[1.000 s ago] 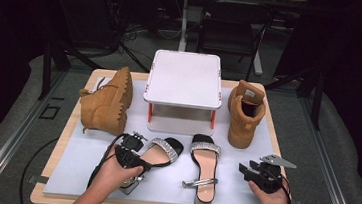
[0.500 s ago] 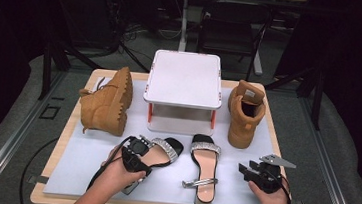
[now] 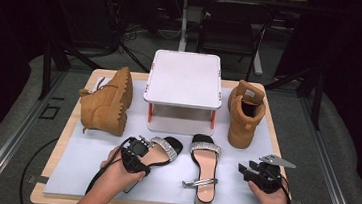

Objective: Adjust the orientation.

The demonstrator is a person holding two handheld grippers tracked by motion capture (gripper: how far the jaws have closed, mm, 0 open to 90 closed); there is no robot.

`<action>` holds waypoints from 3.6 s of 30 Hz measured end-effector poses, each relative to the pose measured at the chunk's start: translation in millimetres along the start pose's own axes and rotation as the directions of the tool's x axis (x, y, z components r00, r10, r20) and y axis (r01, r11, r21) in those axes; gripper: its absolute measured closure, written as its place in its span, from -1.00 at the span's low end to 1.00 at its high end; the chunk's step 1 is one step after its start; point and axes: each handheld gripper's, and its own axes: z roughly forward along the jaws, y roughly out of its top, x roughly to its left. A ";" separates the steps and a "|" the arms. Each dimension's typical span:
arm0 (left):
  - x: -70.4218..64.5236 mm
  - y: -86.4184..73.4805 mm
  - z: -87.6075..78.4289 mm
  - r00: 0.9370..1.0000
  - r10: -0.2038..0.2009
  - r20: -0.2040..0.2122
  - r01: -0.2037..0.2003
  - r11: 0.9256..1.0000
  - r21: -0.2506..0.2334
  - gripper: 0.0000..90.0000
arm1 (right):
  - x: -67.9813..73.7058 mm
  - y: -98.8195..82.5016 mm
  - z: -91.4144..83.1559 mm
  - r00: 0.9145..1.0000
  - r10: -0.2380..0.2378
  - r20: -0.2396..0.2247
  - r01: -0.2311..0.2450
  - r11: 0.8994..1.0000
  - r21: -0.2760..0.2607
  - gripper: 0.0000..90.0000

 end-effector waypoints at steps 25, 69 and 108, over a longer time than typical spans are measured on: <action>25.2 -5.7 0.2 0.999 -0.053 0.004 0.054 0.998 -0.029 -0.08 | 17.5 3.9 -4.6 0.998 -0.031 0.055 0.031 1.000 -0.002 -0.18; 46.6 -20.9 -45.1 0.990 -0.121 0.079 0.134 0.971 -0.196 -0.24 | 129.7 48.5 43.4 0.996 -0.084 -0.021 0.086 0.925 0.369 -0.69; 52.0 -24.3 -47.9 0.990 -0.119 0.070 0.132 0.969 -0.210 -0.24 | 93.3 44.5 23.6 0.987 -0.106 -0.124 0.145 0.918 0.369 -0.15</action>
